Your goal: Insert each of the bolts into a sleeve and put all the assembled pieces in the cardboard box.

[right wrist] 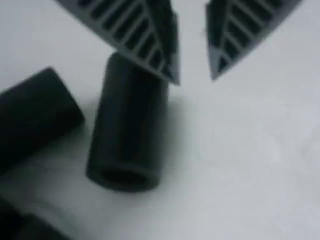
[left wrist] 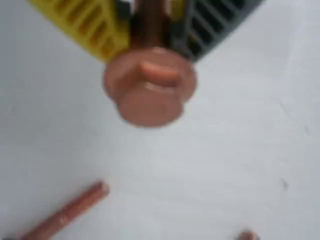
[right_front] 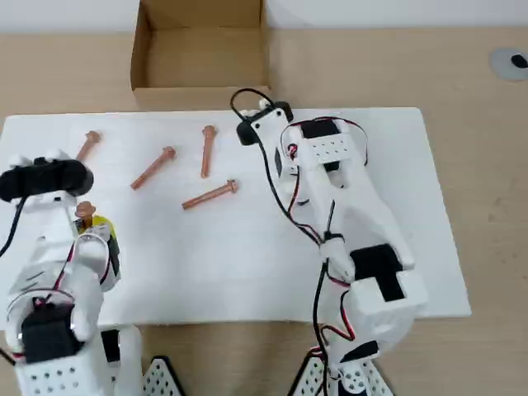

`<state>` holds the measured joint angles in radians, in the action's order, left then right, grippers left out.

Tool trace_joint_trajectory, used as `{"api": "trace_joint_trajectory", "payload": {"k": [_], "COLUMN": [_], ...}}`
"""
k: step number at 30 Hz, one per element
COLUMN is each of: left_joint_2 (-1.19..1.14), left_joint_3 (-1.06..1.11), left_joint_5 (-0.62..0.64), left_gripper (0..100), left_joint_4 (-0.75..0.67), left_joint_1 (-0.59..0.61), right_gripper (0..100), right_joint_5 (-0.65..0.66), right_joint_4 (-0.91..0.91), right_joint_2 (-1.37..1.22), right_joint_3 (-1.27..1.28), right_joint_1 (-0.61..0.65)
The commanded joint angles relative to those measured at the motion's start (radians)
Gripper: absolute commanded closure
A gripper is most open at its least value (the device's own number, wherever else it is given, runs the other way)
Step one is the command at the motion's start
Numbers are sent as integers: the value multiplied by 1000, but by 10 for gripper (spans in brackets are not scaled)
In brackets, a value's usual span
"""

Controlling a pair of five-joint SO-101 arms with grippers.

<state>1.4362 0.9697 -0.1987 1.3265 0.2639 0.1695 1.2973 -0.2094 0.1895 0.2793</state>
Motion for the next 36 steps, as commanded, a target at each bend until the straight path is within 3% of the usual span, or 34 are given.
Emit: {"api": "trace_joint_trajectory", "payload": {"k": [1, 18, 25, 36], "left_joint_2": [47, 62, 62, 62], "left_joint_3": [2, 14, 14, 15], "left_joint_5": [3, 3, 5, 31], "left_gripper": [993, 993, 993, 993], "left_joint_4": [-17, -17, -20, -21], "left_joint_1": [-11, -15, -17, -17], "right_gripper": [926, 924, 810, 810], "right_joint_5": [-5, 74, 101, 98], "right_joint_4": [8, 31, 15, 18], "right_joint_2": [5, -62, -82, -88], "right_joint_3": [-88, -189, -191, -191], "right_joint_1": [-16, -90, -67, -62]}}
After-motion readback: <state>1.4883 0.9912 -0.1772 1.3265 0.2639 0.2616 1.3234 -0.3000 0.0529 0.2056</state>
